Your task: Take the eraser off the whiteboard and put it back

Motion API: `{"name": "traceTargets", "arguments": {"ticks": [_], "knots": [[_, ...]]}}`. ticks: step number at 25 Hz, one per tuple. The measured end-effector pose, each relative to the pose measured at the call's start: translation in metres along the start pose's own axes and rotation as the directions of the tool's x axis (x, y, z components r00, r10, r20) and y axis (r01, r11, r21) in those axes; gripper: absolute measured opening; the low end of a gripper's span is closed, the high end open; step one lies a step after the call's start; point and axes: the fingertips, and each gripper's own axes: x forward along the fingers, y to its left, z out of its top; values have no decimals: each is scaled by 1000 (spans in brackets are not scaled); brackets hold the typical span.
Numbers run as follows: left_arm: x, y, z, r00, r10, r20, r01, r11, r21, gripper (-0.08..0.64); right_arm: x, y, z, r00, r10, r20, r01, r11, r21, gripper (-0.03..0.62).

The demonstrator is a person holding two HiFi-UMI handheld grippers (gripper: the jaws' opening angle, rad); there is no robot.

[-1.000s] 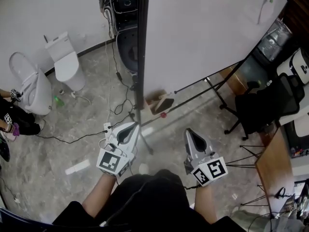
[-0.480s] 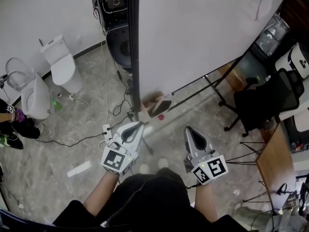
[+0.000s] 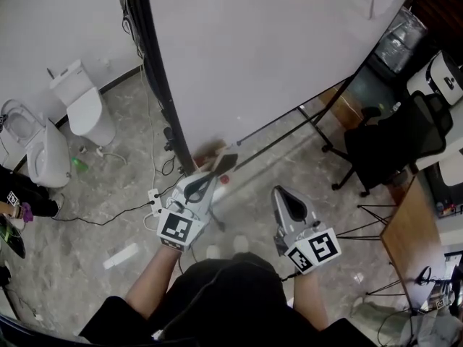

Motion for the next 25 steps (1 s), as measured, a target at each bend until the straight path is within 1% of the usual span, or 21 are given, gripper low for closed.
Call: {"name": "traceTargets", "arguments": {"ticks": [2,5,10,15,17,19,25], "knots": [[15,0,-8,999,-8,-32,8,1000,24,5,0,-5,0,1000,4,-6,-4,1000,-3,9],[35,2,-21,997,-10,-71,12,999,33,6,1,-10,-2,1000,12,-10,-12,1000,-1,9],[52,13,-40,993,14,-121,-8,999,51,22,0,-13,-6,999,29,-19,-29,1000,8,9],[64,18,-54,985,0,-173,7,999,36,98,-3,-20,-8,999,25,-25,-25,1000,17,9],[68,18,-58,981,-3,-191,9,999,32,117,-4,-22,-9,999,26,-26,-26,999,20,9],[72,17,-61,978,-8,-211,15,999,31,154,-5,-24,-9,999,27,-27,-27,999,22,9],[87,12,-71,956,-22,-292,41,997,62,242,-7,-33,-10,1000,16,-24,-15,999,30,9]]}}
